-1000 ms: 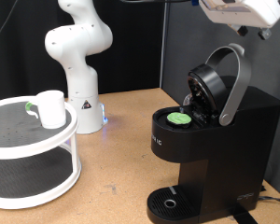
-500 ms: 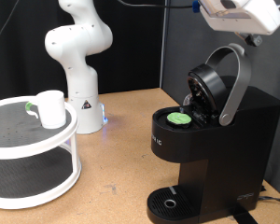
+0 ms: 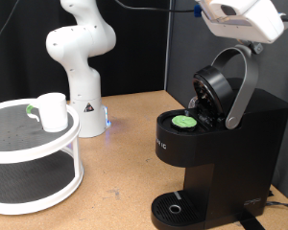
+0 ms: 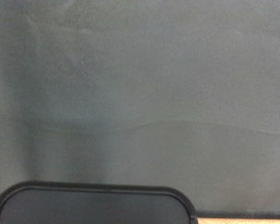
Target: Make a cup of coffee with the keurig machine
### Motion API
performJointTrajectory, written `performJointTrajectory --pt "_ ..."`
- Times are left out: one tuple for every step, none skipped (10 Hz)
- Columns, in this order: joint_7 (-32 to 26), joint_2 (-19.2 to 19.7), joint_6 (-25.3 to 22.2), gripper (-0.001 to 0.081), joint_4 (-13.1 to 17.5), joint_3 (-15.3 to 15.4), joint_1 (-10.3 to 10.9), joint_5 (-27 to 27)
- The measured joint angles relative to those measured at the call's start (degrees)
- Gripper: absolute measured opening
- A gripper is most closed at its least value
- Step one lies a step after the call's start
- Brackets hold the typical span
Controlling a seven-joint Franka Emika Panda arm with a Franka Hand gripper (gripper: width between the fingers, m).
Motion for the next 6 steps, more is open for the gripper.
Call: performJointTrajectory --pt "-0.5 0.0 -0.2 0.0002 -0.1 -0.3 -0.1 0.0" --pt "-1.1 0.0 -0.7 0.0001 -0.2 -0.6 -0.3 0.0" --pt "-1.7 -0.2 -1.5 0.0000 -0.2 -1.0 -0.5 0.2" --pt "-2.4 -0.4 -2.1 0.0000 -0.2 -1.5 -0.5 0.4" --pt "-3.0 -0.5 -2.6 0.0000 -0.2 -1.9 -0.6 0.5" --pt "-3.2 -0.7 -3.1 0.0000 -0.2 -2.3 -0.6 0.5"
